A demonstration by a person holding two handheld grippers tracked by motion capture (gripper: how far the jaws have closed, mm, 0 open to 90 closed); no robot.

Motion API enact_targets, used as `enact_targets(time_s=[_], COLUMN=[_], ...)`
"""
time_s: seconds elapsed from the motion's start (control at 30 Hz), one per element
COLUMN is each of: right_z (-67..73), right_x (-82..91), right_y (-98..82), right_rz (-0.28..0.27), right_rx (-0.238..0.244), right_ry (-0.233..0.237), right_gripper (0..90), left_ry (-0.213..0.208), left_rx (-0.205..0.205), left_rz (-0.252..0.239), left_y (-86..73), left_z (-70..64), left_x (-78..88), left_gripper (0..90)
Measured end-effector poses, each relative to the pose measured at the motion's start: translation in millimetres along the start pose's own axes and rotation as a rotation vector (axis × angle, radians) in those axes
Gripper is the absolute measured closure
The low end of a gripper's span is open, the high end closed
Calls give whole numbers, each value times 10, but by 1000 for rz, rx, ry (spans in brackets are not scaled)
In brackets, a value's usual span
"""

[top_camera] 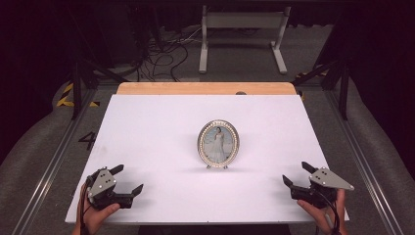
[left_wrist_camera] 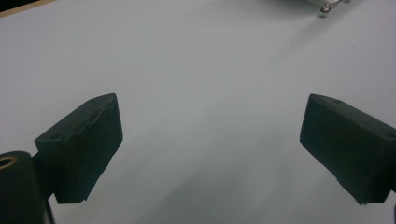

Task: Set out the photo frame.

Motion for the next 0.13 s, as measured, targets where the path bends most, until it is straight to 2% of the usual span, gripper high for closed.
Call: enact_targets(time_s=[0.13], right_z=[5], right_x=[1], right_y=[5], right_rz=[-2], right_rx=[1], right_ry=[2], right_gripper=[191], left_ry=[2], left_rx=[4], left_rz=[4], left_y=[2], left_z=[-1], left_x=[-10], left_gripper=[65])
Point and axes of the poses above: each handheld gripper's, and its own axes: x roughly backward along the jaws, y roughly out of its top, z roughly to its left, the point moved 4 cm from there along -x, roughly forward along the jaws, and after that the axes turned 13 degrees about -x, right-handed, at the moved point
